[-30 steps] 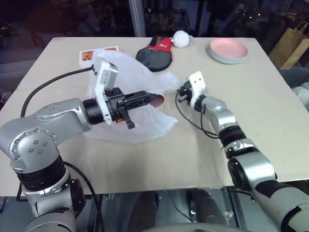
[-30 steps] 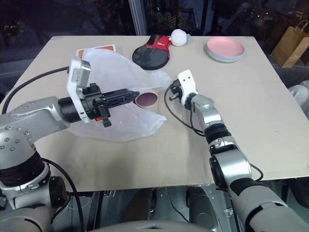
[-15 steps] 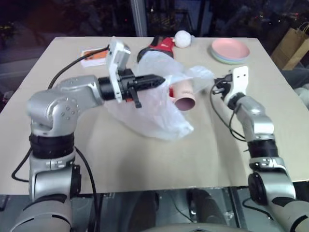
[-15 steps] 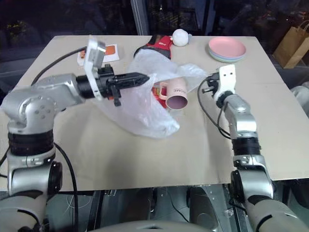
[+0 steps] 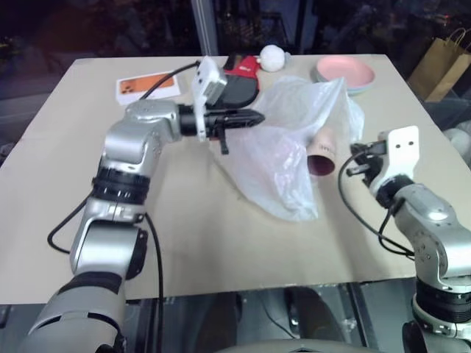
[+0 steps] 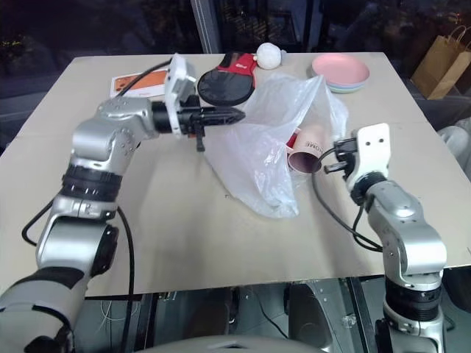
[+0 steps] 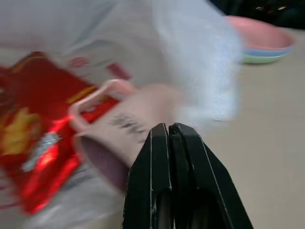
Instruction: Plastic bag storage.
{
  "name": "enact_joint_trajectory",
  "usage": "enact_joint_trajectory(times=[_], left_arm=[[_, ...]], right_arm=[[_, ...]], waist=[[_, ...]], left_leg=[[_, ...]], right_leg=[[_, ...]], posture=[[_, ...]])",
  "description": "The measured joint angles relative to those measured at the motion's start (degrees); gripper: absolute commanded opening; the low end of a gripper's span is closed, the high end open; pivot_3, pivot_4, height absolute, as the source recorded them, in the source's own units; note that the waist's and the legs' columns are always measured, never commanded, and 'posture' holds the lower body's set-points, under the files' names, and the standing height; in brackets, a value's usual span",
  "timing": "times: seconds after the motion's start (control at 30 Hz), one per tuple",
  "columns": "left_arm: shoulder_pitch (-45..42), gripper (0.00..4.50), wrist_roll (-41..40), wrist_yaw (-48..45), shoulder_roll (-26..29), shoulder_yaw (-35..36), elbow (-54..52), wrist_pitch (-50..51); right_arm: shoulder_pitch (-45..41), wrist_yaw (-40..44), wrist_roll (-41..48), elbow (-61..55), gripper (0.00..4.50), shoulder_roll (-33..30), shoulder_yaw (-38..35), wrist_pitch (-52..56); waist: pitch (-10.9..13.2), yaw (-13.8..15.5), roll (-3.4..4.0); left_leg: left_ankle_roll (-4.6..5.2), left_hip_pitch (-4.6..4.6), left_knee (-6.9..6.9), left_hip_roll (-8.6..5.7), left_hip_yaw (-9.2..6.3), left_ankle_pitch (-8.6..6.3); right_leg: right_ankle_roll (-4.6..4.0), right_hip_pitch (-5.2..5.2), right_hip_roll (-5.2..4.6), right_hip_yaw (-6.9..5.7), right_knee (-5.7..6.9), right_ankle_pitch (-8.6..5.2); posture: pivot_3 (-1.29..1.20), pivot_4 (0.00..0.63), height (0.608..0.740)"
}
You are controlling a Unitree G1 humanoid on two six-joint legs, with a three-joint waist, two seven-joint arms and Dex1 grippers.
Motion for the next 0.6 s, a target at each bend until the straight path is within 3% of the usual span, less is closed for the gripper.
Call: enact_joint_trajectory(times=[0.1, 0.13, 0.2, 0.27, 0.43, 0.6], left_arm=[[10.73, 2.66, -11.29, -0.08, 7.39, 6.26, -13.98, 12.93], [13.99, 2.86, -14.10, 0.65, 8.79, 8.32, -18.39, 15.43], [22.93, 2.86, -15.77, 2.93, 9.89, 9.70, -28.71, 16.37], [25.64, 2.86, -15.54, 5.55, 7.83, 7.81, -32.02, 16.18], [23.97, 2.86, -13.93, 10.24, 3.44, -0.21, -34.18, 15.97], [18.86, 2.86, -5.46, 11.76, 1.60, -10.98, -27.62, 14.77]], right_arm=[[0.63, -0.36, -0.03, 0.15, 0.00, -0.24, -0.03, 1.38], [0.44, -0.42, -0.05, 0.37, 0.00, -0.24, -0.08, 1.47], [0.59, -0.08, 0.08, 0.51, 0.00, -0.64, -0.61, 1.59], [0.61, 0.04, 0.26, 0.56, 0.00, -0.90, -0.96, 1.87], [1.25, 0.25, 1.03, 0.34, 0.00, -1.90, -1.20, 3.68], [2.15, -0.08, 1.60, -0.54, 0.00, -2.65, -1.82, 5.34]], waist=[[0.01, 0.05, -0.01], [0.01, 0.43, -0.01], [-0.01, 1.16, 0.00], [-0.01, 2.13, -0.01], [-0.04, 2.80, -0.04], [-0.06, 2.67, 0.01]], left_leg=[[0.03, -0.04, 0.01, -0.01, 0.02, -0.02], [0.04, -0.03, 0.01, -0.04, 0.00, -0.02], [0.04, 0.11, 0.02, -0.05, 0.04, -0.03], [0.04, 0.09, 0.10, -0.07, -0.05, -0.03], [0.05, 0.12, 0.38, -0.07, -0.06, -0.01], [0.05, 0.10, 0.33, -0.07, -0.05, -0.01]], right_leg=[[0.00, -0.03, -0.06, -0.02, -0.02, 0.00], [0.02, -0.02, -0.08, -0.05, -0.02, -0.01], [0.03, 0.13, -0.11, -0.04, -0.04, -0.10], [-0.04, 0.17, -0.13, -0.15, -0.03, -0.24], [-0.02, 0.27, -0.07, -0.11, 0.00, -0.21], [-0.04, 0.24, 0.00, -0.07, 0.01, -0.22]], posture=[[0.00, 0.150, 0.740], [0.00, 0.150, 0.740], [0.00, 0.150, 0.740], [0.00, 0.150, 0.740], [0.00, 0.150, 0.740], [0.00, 0.150, 0.740]])
